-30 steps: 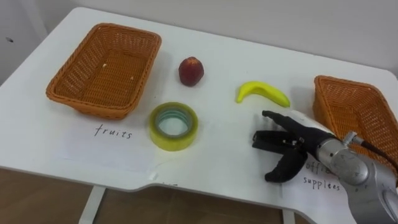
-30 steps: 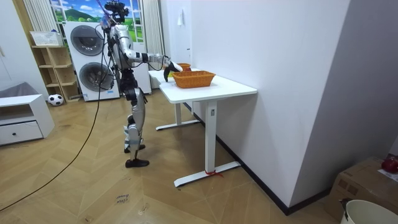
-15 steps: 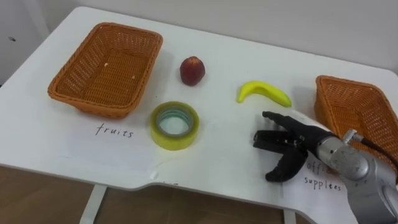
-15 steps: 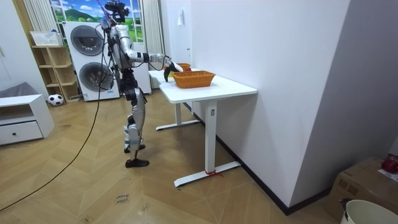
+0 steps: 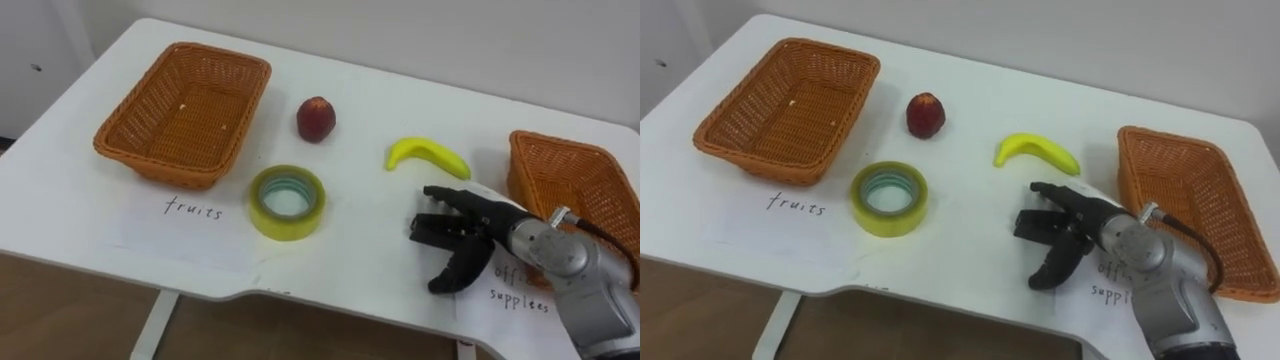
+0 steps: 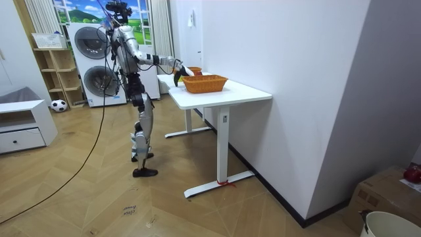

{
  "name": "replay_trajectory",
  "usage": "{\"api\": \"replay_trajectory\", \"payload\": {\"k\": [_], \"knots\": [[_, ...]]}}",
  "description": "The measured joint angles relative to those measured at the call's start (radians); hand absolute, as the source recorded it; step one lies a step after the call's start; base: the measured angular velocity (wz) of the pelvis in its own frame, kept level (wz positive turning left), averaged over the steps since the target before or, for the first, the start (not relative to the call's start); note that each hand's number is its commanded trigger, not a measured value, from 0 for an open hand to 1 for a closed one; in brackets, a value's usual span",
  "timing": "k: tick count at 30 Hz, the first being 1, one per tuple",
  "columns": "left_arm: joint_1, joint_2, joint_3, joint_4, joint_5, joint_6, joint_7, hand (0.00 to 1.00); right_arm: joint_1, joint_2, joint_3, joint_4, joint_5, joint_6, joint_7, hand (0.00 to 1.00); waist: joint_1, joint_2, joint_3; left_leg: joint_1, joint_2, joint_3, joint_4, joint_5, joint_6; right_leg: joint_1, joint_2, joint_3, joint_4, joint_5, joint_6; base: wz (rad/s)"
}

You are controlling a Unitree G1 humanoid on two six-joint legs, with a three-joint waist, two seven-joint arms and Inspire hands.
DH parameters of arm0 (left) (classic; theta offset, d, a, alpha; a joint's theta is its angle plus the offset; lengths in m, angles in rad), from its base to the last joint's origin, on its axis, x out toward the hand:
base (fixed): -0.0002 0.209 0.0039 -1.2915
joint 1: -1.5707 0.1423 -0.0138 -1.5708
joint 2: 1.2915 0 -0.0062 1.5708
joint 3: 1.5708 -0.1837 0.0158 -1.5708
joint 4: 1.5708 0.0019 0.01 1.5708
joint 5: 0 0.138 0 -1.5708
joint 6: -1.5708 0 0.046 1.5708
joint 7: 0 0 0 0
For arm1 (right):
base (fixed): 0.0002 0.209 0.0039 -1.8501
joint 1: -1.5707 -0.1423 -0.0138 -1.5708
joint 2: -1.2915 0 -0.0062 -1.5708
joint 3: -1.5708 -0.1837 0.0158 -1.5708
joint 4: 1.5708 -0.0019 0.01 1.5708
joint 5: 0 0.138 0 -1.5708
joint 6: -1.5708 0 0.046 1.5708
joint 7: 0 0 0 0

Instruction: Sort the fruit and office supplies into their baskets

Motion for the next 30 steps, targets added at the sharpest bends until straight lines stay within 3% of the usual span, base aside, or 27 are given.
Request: {"api": "replay_trajectory", "payload": {"k": [5,11,12,13,14,18,25,30], "knots": [[0.000,0.004,-0.002,-0.001,-0.001,0.012,0.017,0.00,-0.008,0.000,0.004,0.033,0.000,0.005,-0.001,0.00,0.002,-0.008,-0.0057,0.000,0.000,-0.007,0.008,0.001,-0.001,0.007,0.000,-0.010,0.000,0.000,-0.001,0.06],[0.000,0.012,-0.018,-0.006,-0.002,0.015,0.026,0.00,-0.010,0.000,0.004,0.043,0.000,0.014,-0.001,0.00,0.013,-0.018,-0.0048,-0.003,0.000,-0.016,0.011,0.001,-0.001,0.010,0.000,-0.027,0.000,0.002,-0.003,0.02],[0.000,0.012,-0.018,-0.007,-0.002,0.016,0.026,0.00,-0.010,0.000,0.005,0.043,0.000,0.016,-0.001,0.07,0.015,-0.019,-0.0049,-0.004,0.000,-0.017,0.011,0.001,-0.001,0.009,0.000,-0.027,0.001,0.002,-0.003,0.00],[0.000,0.014,-0.018,-0.009,-0.001,0.018,0.025,0.00,-0.010,0.000,0.005,0.043,-0.002,0.018,-0.001,0.29,0.019,-0.022,-0.0051,-0.006,0.000,-0.020,0.012,0.001,-0.001,0.009,0.000,-0.027,0.001,0.002,-0.003,0.06],[-0.001,0.018,-0.019,-0.009,-0.001,0.020,0.025,0.00,-0.010,0.000,0.006,0.045,-0.002,0.021,0.000,1.00,0.018,-0.026,-0.0052,-0.008,-0.001,-0.023,0.014,0.001,-0.001,0.009,0.000,-0.027,0.001,0.002,-0.003,0.06],[-0.005,0.023,-0.023,-0.009,0.000,0.029,0.024,0.00,-0.018,0.000,0.013,0.046,-0.009,0.029,-0.004,1.00,0.016,-0.029,-0.0055,-0.016,-0.003,-0.032,0.020,0.001,-0.001,0.009,0.000,-0.028,0.000,0.002,-0.003,0.06],[-0.007,0.024,-0.038,-0.010,0.000,0.047,0.018,0.00,-0.083,-0.001,0.002,0.088,-0.049,0.087,-0.013,1.00,0.018,-0.029,-0.0053,-0.021,-0.004,-0.051,0.017,0.001,-0.002,0.010,0.002,-0.029,-0.001,0.002,-0.003,0.08],[-0.026,0.026,-0.051,0.000,0.000,0.049,0.018,0.00,-0.089,-0.006,0.004,0.088,-0.082,0.093,-0.026,1.00,0.023,-0.029,-0.0052,-0.019,-0.004,-0.054,0.017,0.001,-0.002,0.010,0.003,-0.027,-0.003,0.002,-0.003,0.00]]}}
